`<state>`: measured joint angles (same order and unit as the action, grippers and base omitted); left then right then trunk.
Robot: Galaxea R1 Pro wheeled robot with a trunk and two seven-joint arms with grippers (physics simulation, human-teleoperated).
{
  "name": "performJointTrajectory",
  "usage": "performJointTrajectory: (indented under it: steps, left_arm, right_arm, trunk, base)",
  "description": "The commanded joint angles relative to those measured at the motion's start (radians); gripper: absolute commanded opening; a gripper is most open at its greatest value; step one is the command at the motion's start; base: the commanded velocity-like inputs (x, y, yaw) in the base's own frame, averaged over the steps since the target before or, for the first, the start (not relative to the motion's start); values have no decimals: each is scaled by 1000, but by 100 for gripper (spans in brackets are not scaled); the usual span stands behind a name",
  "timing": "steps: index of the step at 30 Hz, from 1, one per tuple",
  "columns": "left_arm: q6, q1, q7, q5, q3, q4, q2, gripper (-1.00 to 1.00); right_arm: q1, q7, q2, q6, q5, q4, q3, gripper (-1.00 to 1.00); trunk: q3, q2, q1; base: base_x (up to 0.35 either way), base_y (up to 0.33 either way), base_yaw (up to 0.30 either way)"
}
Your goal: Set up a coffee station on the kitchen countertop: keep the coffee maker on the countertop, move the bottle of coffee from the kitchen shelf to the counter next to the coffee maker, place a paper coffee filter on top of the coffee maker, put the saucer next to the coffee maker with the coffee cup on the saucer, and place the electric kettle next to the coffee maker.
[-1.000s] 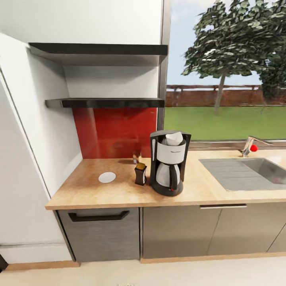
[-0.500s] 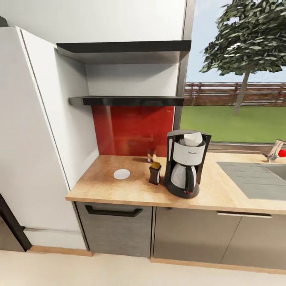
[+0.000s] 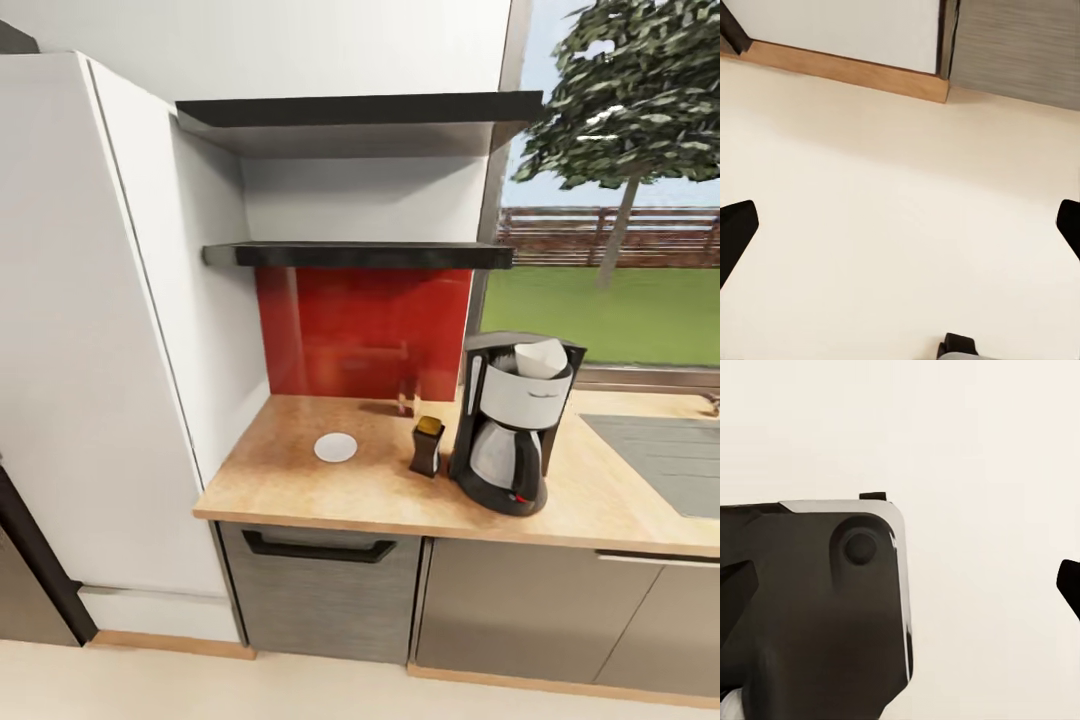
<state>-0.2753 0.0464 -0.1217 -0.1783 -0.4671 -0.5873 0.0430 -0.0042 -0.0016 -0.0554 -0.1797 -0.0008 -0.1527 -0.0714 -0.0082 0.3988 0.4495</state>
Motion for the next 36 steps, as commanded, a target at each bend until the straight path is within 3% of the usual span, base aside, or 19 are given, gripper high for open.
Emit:
performJointTrajectory:
  steps: [1, 13, 28, 30, 36]
  left_arm:
    - [-3, 0, -6, -11, -6, 0, -1, 100]
    - [-4, 0, -6, -12, -4, 0, -2, 100]
    - [-3, -5, -9, -13, 1, 1, -3, 100]
    - [-3, -8, -11, -14, 12, 0, -8, 100]
    - [2, -23, -37, -15, 135, -26, -17, 100]
  right_arm:
    - [0, 1, 0, -4, 0, 1, -7, 100]
    - [-1, 0, 0, -3, 1, 1, -7, 100]
    - [-1, 0, 0, -4, 1, 1, -6, 100]
    - [-1, -1, -2, -4, 1, -1, -7, 100]
    - [0, 6, -9, -3, 3, -96, -7, 100]
  trunk:
    - [-1, 1, 0]
    - [-1, 1, 0]
    - [-1, 1, 0]
    - [-1, 1, 0]
    - [-1, 1, 0]
  base:
    - [29, 318, 0]
    - [5, 301, 0]
    - [0, 25, 0]
    - [0, 0, 0]
    - [0, 0, 0]
